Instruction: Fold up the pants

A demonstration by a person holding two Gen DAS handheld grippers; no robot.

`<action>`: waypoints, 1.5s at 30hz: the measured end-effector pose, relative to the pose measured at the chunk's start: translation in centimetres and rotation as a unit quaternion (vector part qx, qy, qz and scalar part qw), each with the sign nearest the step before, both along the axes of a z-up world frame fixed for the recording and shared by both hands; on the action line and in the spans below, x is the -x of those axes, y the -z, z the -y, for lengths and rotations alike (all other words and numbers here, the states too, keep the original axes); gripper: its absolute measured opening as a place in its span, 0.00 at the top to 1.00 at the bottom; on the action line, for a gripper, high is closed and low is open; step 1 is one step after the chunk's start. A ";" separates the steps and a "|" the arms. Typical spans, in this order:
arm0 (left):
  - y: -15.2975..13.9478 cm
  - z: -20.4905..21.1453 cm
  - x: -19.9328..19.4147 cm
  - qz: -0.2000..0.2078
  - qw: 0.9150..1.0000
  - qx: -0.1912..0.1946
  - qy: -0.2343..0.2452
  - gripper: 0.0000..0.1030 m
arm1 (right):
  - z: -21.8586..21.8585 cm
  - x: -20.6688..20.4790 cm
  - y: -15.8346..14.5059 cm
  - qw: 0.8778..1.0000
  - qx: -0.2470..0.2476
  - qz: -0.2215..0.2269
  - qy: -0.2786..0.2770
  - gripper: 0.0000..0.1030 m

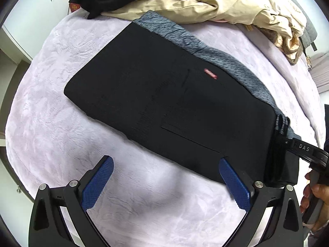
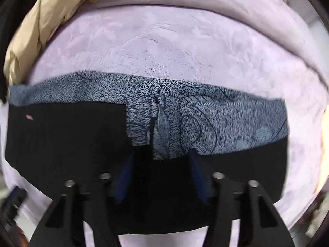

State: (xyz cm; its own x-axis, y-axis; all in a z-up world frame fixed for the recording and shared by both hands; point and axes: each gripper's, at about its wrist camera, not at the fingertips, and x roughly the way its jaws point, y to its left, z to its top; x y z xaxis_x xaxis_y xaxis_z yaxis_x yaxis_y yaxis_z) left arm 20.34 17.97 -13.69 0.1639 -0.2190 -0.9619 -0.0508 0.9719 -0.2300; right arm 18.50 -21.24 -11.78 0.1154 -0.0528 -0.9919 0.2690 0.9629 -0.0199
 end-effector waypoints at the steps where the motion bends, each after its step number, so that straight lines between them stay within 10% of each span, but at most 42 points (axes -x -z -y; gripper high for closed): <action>1: -0.3 0.3 0.1 0.005 1.000 0.002 0.002 0.00 | -0.4 0.1 -0.5 1.000 0.000 0.006 -0.014 0.68; 4: -0.7 0.9 -0.1 0.016 1.000 0.007 0.013 0.00 | -1.2 0.3 -1.7 0.998 -0.023 0.024 -0.054 0.86; 12: -0.9 3.1 -0.6 0.021 0.999 0.011 0.027 0.00 | -2.7 0.6 0.3 0.987 -0.157 0.005 -0.038 0.80; 22: -0.7 -0.1 -2.0 0.031 0.999 -0.015 0.007 0.00 | -8.2 -4.1 -4.2 0.973 -0.163 0.060 -0.151 0.68; 29: 2.7 -1.3 -4.7 0.023 0.999 -0.040 -0.003 0.00 | -13.7 -9.7 1.1 0.959 -0.137 0.007 -0.247 0.68; 37: 3.5 0.9 -3.3 0.053 0.992 -0.103 0.057 0.00 | -12.4 -11.5 3.0 0.981 -0.103 0.074 -0.144 0.68; 45: 2.4 -1.3 -2.7 0.029 0.999 -0.037 0.010 0.00 | -10.8 -6.9 -1.0 0.982 -0.118 0.077 -0.122 0.56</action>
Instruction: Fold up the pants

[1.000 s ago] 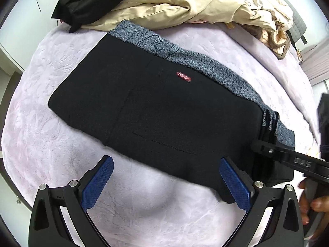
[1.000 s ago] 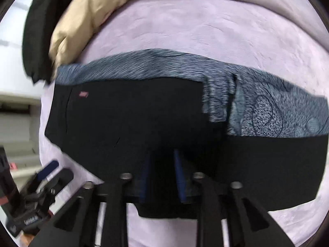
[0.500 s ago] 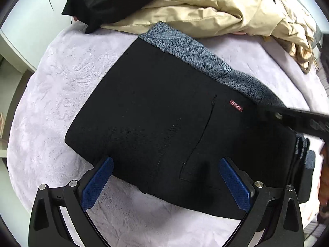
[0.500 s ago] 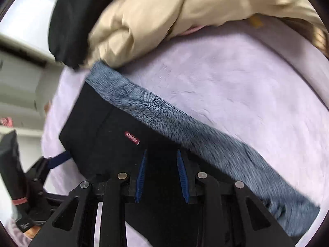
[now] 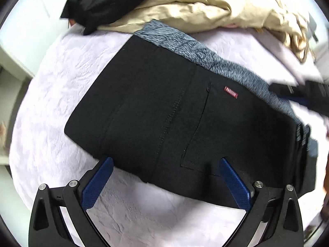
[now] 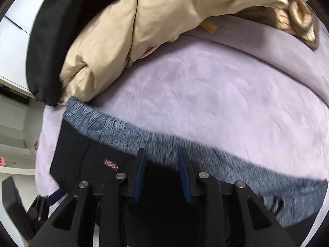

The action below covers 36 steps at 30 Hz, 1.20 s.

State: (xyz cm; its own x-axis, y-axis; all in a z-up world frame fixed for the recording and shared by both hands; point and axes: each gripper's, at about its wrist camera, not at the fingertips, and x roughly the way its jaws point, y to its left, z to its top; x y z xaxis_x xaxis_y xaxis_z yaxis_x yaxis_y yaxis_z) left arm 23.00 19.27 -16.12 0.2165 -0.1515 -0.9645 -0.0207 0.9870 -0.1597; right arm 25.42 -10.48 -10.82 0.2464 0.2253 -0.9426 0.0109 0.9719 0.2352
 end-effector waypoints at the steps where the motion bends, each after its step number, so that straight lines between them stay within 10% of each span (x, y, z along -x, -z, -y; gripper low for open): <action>1: -0.1 -0.3 0.1 -0.002 1.000 0.007 -0.006 0.00 | 0.3 1.0 -0.2 1.000 -0.002 -0.002 0.002 0.50; 12: 1.5 -0.9 3.2 -0.043 0.999 0.006 -0.015 0.00 | 1.0 10.2 3.3 0.998 0.018 -0.057 0.004 0.48; 36: 2.9 -1.8 3.6 -0.052 0.998 0.018 -0.031 0.00 | 1.2 11.3 4.5 0.997 0.025 -0.078 0.015 0.45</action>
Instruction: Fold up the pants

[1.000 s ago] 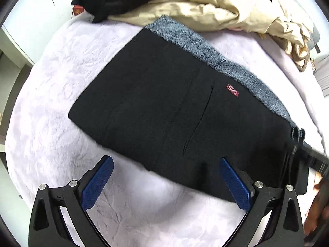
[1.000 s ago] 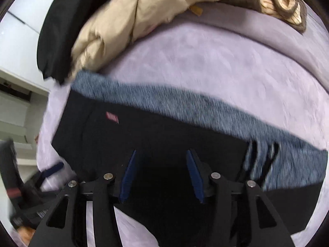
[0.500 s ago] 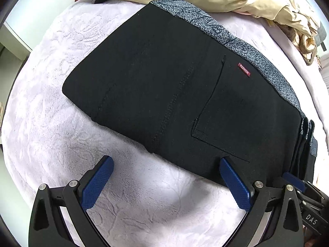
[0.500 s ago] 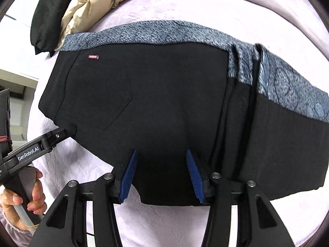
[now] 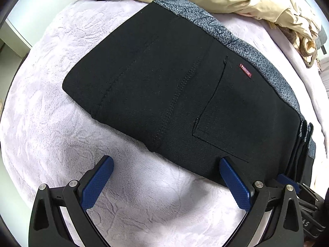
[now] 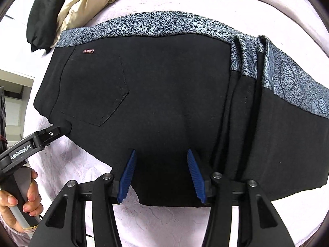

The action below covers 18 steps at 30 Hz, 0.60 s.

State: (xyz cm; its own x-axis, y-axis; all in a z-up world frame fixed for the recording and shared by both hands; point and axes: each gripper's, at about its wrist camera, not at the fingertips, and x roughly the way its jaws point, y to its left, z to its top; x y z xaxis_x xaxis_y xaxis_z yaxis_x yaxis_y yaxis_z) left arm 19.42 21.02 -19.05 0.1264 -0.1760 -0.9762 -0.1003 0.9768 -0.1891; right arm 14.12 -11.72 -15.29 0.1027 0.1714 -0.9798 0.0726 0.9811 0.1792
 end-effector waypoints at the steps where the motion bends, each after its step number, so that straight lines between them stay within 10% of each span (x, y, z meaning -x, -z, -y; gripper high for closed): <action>1: -0.1 -0.3 0.0 0.002 1.000 0.004 -0.001 0.00 | -0.1 0.0 0.0 1.000 0.001 0.000 -0.001 0.45; 18: -1.5 -1.7 -1.1 0.042 0.998 0.039 -0.013 0.00 | -0.2 -0.1 0.6 1.000 0.002 -0.004 -0.001 0.43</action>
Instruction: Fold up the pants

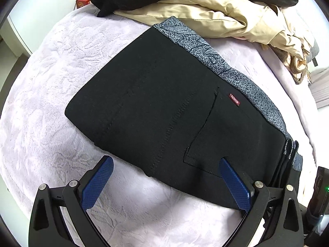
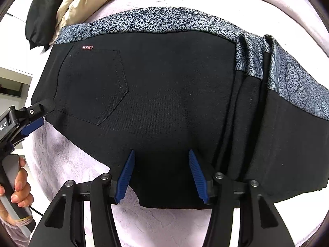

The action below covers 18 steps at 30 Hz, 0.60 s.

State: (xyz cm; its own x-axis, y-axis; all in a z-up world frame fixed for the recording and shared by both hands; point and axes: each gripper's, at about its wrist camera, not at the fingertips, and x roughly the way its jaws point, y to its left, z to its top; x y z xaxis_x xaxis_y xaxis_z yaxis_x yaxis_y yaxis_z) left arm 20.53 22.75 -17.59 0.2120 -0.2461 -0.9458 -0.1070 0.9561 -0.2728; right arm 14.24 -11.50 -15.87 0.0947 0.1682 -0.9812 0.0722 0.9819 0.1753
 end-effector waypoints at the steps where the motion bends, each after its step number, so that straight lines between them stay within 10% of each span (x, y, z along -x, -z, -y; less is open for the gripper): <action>1: 0.1 -0.1 0.0 -0.001 1.000 0.002 -0.002 0.00 | 0.0 0.0 0.0 1.000 0.000 0.000 0.000 0.43; 10: 0.7 -0.9 -0.4 0.003 1.000 0.010 -0.020 0.00 | -0.1 0.0 0.1 1.000 0.001 0.000 -0.001 0.43; 18: 2.2 -4.9 0.3 0.014 0.989 0.128 -0.079 0.00 | -0.3 0.1 0.2 1.000 -0.001 0.000 -0.006 0.41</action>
